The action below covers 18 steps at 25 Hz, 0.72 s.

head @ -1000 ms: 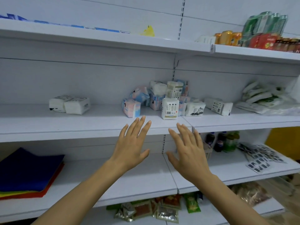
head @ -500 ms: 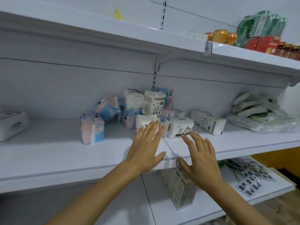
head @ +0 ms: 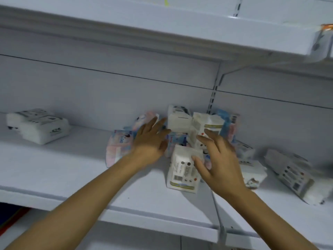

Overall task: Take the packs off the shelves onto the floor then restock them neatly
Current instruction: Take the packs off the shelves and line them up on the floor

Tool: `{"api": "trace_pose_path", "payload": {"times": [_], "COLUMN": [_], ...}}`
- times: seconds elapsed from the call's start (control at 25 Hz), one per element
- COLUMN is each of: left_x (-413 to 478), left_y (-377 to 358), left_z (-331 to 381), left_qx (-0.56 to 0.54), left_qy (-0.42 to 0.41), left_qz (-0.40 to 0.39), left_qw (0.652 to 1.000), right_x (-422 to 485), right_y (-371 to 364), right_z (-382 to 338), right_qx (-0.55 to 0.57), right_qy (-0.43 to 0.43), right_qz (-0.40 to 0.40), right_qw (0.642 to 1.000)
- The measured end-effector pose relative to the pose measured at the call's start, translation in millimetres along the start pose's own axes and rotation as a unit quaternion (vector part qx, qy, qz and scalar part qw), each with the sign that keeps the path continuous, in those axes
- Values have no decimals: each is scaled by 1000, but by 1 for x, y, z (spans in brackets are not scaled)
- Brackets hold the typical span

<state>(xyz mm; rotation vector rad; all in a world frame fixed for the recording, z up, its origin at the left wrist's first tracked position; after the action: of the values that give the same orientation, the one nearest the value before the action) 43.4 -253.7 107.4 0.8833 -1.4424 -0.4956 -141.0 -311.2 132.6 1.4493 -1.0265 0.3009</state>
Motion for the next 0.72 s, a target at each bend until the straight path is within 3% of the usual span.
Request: {"api": "trace_pose_path", "payload": {"times": [0.08,0.2,0.28,0.4,0.52,0.72], "left_x": [4,4,-3,-27,-49,-76], "left_y": [-30,-39,-29,-16,-18,-28], "left_z": [-31,-78,-113,-151,-185,-231], "left_qx": [57,97,37,-20,-110,-237], "left_qy": [3,38,107,180,255,328], "left_qz": [-157,-235,-187,-107,-89,-6], "left_qw": [986,966,976,978,957,914], "right_x": [22,60,93,136,160,152], "right_y": [-16,-48,-73,-101,-152,-221], "right_z": [-21,-45,-48,-57,-79,-83], "right_qx": [-14,-50,-48,-79,-144,-306], "right_qy": [31,50,7,-22,-8,39], "right_qz": [-1,-52,-117,-132,-197,-279], "right_qw": [999,996,992,988,970,909]}}
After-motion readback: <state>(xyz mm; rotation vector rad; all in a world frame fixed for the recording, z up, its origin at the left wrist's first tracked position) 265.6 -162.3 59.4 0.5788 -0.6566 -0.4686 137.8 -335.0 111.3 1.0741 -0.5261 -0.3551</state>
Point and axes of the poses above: each hand's wrist, its own x-axis towards the middle knuckle, its own y-axis out of the back of the hand, z = x × y, the point moved 8 cm from there along x, towards the middle knuckle, and after that the axes turned 13 degrees about -y, right-handed, at the moved point
